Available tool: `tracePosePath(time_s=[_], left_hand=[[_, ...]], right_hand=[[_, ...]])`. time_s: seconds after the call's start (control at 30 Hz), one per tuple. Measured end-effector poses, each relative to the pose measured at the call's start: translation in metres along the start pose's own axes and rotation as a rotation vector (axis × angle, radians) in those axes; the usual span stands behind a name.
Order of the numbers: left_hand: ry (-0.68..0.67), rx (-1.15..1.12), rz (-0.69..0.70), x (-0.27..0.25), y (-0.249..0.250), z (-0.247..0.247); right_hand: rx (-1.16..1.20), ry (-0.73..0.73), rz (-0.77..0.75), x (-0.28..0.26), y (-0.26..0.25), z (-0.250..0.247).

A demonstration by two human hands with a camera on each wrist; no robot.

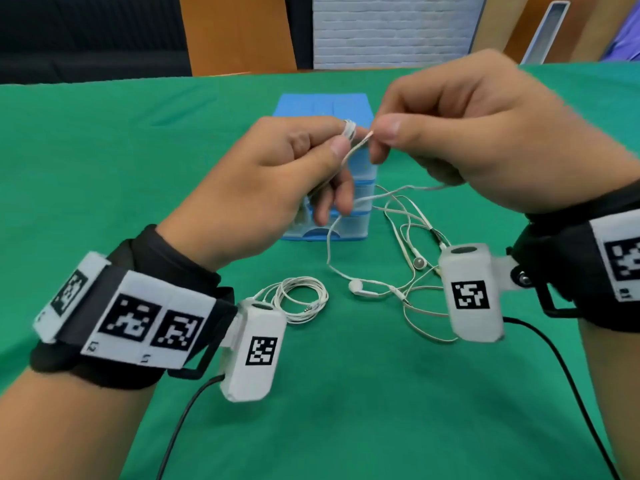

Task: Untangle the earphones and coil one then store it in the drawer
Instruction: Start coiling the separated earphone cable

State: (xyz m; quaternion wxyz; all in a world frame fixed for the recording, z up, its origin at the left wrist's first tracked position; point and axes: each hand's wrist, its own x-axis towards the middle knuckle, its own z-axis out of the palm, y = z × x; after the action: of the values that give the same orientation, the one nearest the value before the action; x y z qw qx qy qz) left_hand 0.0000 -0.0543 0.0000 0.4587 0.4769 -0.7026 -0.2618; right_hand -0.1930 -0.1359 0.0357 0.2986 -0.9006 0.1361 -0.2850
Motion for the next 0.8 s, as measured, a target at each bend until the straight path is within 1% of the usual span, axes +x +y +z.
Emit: tracePosePath(time_s=[0.1,0.2,0.27,0.33,0.4,0.47,0.57,0.67,0.73,0.8], left_hand=[[-0.005,-0.013,0.006,0.000,0.004,0.001],[-0.046,-0.153,0.026,-0.001,0.006,0.001],[-0.025,-0.304,0.053,-0.001,0.007,-0.001],[0.032,-0.426,0.082,-0.002,0.010,-0.006],[0.093,-0.505,0.084,-0.002,0.013,-0.013],[0.146,-0.533,0.058,-0.002,0.013,-0.018],[0.189,-0.477,0.017,-0.001,0.009,-0.019],[0.181,-0.406,-0.018,0.001,0.004,-0.011],[0.160,-0.335,-0.046,0.001,0.003,-0.006],[0.134,-0.255,-0.066,0.001,0.002,-0.002]], right_hand=[[-0.176,0.182,0.041,0.002,0.011,-0.004],[-0.223,0.265,0.058,0.003,0.016,-0.003],[-0.196,0.248,0.060,0.003,0.018,-0.001],[-0.160,0.190,0.067,0.003,0.020,0.001],[-0.130,0.112,0.087,0.001,0.021,0.005],[-0.102,0.049,0.119,0.000,0.023,0.009],[-0.071,-0.015,0.170,-0.001,0.027,0.011],[0.009,-0.047,0.209,-0.001,0.024,0.013],[0.078,0.002,0.163,0.001,0.020,0.017],[0.078,0.055,0.085,0.004,0.015,0.023]])
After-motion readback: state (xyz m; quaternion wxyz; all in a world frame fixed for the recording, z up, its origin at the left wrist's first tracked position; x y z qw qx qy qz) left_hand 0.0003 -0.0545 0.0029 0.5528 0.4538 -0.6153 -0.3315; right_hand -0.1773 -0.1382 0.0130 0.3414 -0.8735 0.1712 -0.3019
